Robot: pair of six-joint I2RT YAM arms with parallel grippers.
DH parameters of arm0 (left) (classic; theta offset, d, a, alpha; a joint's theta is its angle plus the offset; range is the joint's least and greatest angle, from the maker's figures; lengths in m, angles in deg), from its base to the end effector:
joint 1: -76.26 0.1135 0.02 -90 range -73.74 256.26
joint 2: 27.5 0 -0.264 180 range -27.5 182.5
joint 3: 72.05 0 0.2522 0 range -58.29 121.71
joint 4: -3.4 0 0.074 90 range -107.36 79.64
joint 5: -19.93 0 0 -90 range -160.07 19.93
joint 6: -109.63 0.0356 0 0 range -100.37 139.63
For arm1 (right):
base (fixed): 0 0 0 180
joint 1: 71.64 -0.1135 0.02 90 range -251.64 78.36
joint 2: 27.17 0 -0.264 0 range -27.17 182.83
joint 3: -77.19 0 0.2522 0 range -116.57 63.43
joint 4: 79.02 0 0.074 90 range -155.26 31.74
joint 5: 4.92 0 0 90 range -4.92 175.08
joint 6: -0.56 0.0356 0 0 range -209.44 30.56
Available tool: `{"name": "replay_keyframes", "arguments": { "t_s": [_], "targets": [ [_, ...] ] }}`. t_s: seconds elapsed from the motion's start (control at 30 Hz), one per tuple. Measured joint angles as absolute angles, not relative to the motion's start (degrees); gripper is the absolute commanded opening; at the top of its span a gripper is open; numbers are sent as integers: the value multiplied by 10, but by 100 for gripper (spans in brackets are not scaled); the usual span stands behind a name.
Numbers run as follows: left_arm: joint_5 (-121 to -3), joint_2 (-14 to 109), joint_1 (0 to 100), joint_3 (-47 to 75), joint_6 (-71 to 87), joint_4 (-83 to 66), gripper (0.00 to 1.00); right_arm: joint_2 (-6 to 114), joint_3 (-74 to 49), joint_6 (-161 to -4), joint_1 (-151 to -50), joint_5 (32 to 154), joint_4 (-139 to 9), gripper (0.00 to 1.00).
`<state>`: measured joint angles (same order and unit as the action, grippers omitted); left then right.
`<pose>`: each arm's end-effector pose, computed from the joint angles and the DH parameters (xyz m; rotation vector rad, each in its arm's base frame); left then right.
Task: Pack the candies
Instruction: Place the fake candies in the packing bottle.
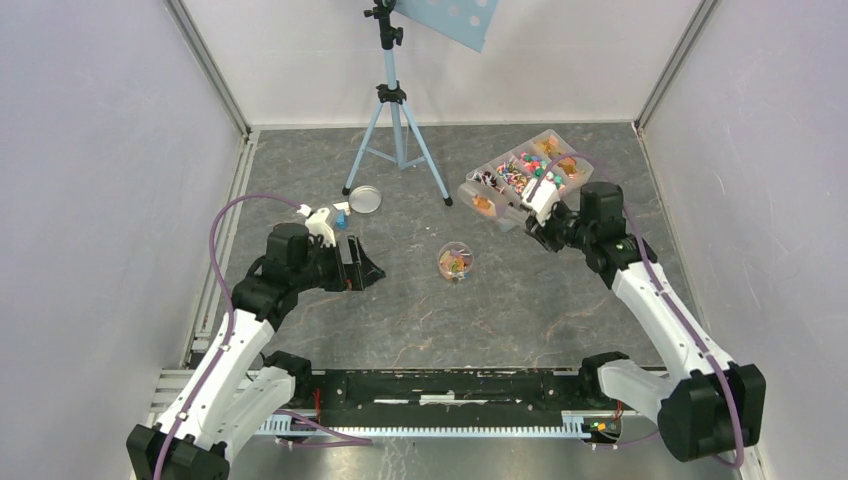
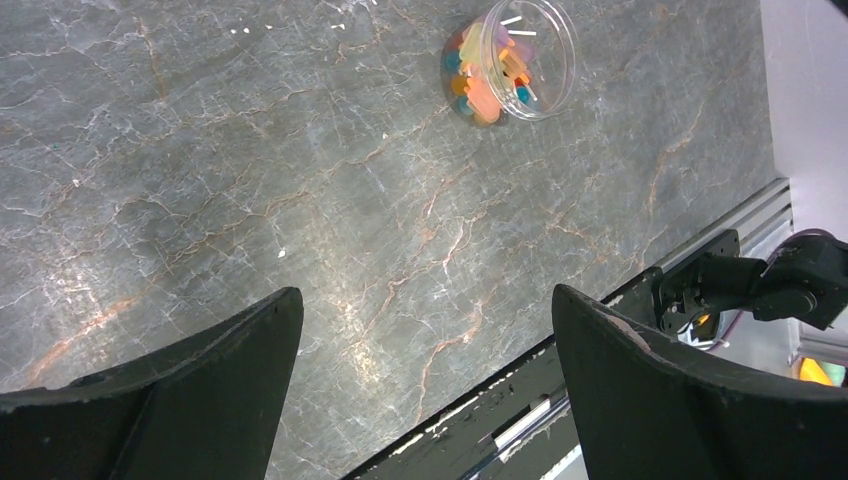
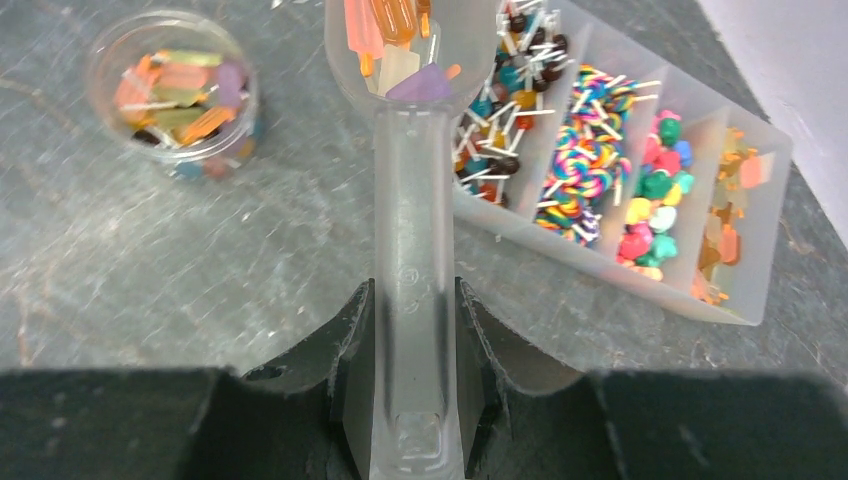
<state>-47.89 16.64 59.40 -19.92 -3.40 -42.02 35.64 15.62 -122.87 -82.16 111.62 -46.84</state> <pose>0.1542 -0.0608 0.2674 0.0977 2.2880 -0.8040 0.2329 0.0594 0.2846 -1.0230 1.8299 0.2584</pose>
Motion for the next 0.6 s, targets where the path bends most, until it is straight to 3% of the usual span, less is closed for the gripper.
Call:
{"name": "replay_keyframes", "arguments": {
  "t_s": [0.6],
  "targets": [
    [-456,175,594,-199,-34,-420,100,304,149,-1341,-931,1032,-253,0]
  ]
}}
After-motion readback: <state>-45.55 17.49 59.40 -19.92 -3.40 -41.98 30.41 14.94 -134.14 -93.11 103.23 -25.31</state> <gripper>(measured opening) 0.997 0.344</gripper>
